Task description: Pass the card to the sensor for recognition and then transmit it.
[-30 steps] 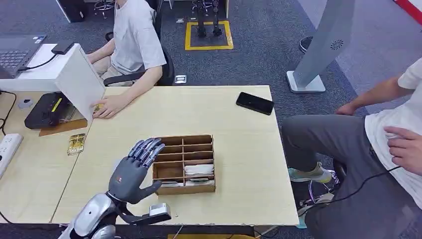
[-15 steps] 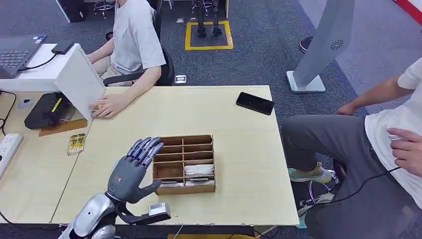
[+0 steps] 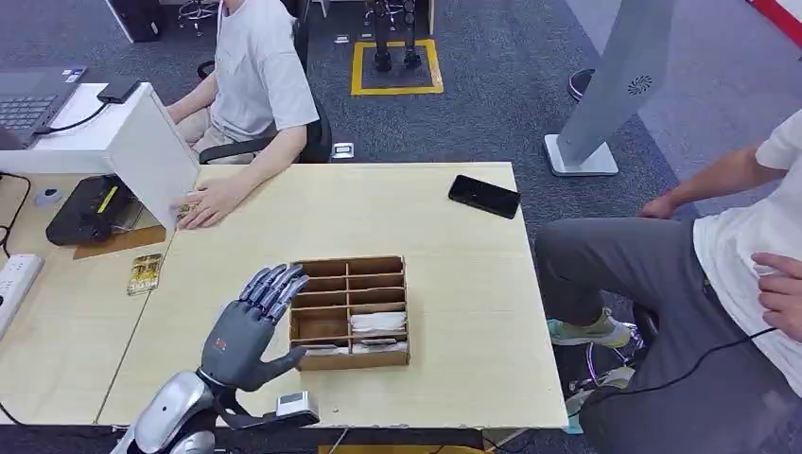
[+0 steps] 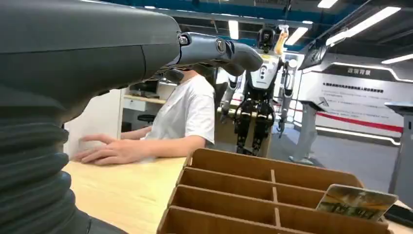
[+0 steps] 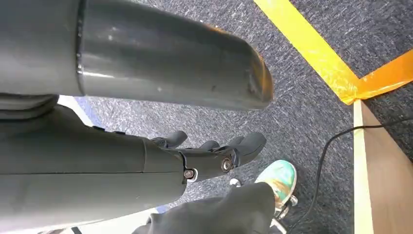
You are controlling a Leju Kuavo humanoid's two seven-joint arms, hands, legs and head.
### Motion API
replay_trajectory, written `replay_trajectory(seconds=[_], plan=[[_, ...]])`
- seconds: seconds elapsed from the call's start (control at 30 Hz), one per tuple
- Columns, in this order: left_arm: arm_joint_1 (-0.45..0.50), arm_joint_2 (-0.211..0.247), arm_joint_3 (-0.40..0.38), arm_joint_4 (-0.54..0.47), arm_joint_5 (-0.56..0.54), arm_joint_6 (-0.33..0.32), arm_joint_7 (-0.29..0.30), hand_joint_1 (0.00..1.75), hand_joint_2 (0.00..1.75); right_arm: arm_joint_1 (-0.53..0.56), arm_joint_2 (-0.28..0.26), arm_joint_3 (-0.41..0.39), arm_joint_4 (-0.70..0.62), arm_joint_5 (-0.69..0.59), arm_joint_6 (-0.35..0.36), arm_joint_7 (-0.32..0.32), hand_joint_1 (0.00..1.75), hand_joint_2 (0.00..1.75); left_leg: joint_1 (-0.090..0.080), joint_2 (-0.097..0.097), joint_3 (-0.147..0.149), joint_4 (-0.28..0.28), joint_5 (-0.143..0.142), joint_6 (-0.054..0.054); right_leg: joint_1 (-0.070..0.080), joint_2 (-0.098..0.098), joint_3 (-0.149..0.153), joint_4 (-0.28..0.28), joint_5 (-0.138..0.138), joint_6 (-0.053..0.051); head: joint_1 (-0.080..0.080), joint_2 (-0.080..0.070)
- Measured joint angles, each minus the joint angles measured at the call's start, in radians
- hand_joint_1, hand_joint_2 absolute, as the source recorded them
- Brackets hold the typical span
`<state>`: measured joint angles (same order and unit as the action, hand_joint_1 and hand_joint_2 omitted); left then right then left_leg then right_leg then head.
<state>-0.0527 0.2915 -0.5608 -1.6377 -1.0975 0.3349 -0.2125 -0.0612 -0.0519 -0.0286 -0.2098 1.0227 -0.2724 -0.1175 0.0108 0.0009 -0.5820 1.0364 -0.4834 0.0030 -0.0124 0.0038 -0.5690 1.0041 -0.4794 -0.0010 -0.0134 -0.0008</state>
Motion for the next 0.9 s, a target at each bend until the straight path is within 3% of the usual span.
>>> replay_trajectory(seconds=[0.6, 0.9], plan=[[0.011, 0.017, 0.007, -0.004, 0.003, -0.002, -0.005, 0.0, 1.75, 0.0, 0.0, -0.002, 0.0, 0.0, 0.0, 0.0, 0.0, 0.0, 0.0, 0.0, 0.0, 0.0, 0.0, 0.0, 0.0, 0.0, 0.0, 0.0, 0.0, 0.0, 0.0, 0.0], [0.038, 0.059, 0.007, -0.022, 0.058, -0.029, -0.072, 0.0, 1.75, -0.001, 0.0, -0.006, 0.0, 0.013, 0.002, -0.002, 0.0, 0.0, 0.0, 0.0, 0.0, 0.0, 0.0, 0.0, 0.0, 0.0, 0.0, 0.0, 0.0, 0.0, 0.0, 0.0]])
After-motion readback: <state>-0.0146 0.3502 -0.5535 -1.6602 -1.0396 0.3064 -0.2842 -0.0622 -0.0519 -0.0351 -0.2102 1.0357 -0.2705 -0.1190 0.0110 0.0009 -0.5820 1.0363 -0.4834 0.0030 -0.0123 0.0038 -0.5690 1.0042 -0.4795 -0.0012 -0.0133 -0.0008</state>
